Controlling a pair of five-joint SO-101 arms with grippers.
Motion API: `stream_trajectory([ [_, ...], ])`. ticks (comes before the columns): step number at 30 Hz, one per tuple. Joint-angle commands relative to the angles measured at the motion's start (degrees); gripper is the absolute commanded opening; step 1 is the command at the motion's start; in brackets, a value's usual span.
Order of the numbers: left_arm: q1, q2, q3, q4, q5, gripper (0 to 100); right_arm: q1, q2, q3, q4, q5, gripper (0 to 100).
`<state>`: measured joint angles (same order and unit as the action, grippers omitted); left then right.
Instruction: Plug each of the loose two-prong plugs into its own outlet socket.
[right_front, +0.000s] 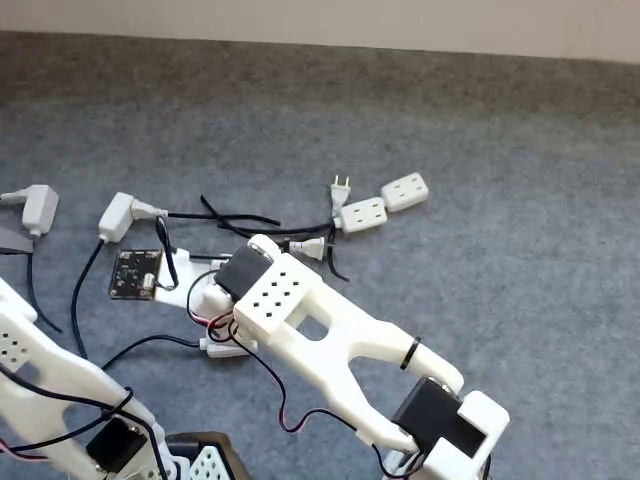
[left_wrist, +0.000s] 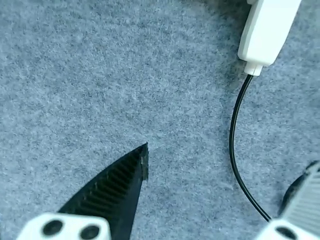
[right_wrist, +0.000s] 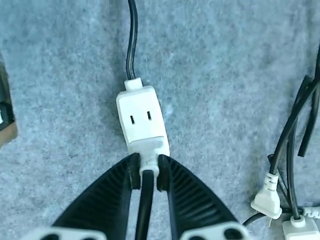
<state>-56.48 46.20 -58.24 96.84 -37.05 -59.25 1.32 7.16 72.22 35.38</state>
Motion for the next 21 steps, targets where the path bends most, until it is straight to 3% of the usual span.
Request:
stream_trajectory([
  [1,0.4,-0.7,-2.0,-0.5,-0.4,45,-0.3,-0.7,-1.1,-1.0,-0.4,0.7],
  [16,0.2,-0.7,-2.0,-0.2,-0.4,45,0.7,-0.5,-0.8,1.0,1.2,0.7],
  [21,0.1,-0.7,-2.0,-0.2,-0.4,45,0.7,-0.5,3.4,-2.5,1.3,0.7],
])
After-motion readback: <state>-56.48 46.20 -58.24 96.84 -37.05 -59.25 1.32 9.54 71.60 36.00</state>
